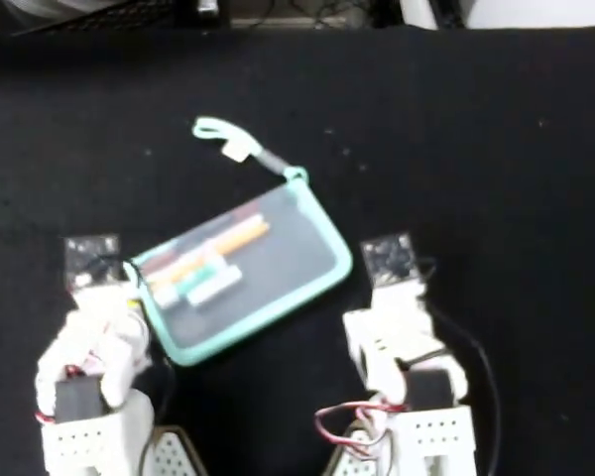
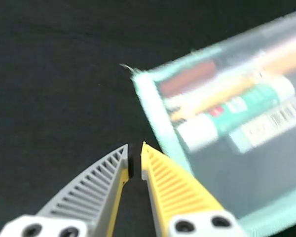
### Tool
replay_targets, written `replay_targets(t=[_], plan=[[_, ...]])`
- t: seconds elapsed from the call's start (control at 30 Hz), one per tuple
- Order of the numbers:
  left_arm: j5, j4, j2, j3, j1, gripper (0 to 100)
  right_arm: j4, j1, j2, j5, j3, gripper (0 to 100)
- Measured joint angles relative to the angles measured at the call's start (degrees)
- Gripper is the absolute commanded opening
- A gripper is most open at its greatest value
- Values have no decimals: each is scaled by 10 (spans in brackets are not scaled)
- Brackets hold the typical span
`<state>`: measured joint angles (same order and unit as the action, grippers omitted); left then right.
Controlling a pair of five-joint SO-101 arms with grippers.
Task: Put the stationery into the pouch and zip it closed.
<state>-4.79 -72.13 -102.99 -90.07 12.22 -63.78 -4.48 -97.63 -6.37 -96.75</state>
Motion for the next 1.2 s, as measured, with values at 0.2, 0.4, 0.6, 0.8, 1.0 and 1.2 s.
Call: replay_targets(t=[0.2, 0.4, 0.6, 0.8, 1.0, 1.2], plan=[[1, -23, -9, -19, -25, 62, -47, 0, 0, 0, -1, 18], [1, -14, -8, -62, -31, 64, -55, 0, 0, 0, -1, 18], [1, -13, -9, -63, -31, 63, -55, 0, 0, 0, -1, 18], [1, -13, -9, -63, -31, 63, -55, 0, 0, 0, -1, 18], [1, -13, -9, -63, -31, 63, -55, 0, 0, 0, -1, 18], [1, -13, -9, -63, -31, 62, -55, 0, 0, 0, -1, 18]])
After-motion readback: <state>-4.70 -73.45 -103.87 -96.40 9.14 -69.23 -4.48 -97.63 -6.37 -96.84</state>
